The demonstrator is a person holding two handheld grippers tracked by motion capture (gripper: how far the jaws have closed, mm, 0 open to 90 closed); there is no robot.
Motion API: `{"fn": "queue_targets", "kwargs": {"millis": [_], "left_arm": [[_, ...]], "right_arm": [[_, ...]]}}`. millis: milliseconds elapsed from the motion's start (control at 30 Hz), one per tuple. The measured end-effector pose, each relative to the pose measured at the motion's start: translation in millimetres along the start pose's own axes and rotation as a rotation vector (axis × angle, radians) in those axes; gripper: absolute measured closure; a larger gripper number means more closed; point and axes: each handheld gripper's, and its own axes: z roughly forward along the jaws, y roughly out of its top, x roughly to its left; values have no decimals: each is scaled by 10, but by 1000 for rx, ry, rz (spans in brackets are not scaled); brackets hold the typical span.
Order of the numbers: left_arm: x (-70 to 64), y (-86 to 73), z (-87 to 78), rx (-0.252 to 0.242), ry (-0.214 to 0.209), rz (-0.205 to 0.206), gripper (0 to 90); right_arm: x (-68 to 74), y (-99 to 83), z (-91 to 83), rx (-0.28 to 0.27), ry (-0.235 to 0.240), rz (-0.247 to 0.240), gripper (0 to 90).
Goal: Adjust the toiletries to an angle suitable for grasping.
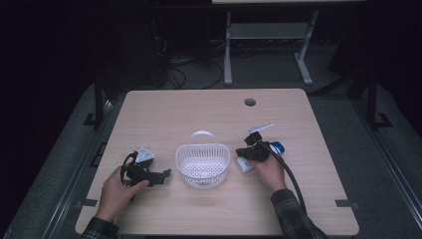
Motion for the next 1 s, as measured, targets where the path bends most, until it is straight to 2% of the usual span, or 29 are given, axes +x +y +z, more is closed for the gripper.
{"fn": "queue_targets", "kwargs": {"millis": [500,1000], "left_arm": [[0,0,-1,0,0,1,130],[0,0,0,0,0,1,130]], "right_arm": [[29,-196,-170,-5,15,-10,897],[55,-373,-327,-11,1,-14,897]]}}
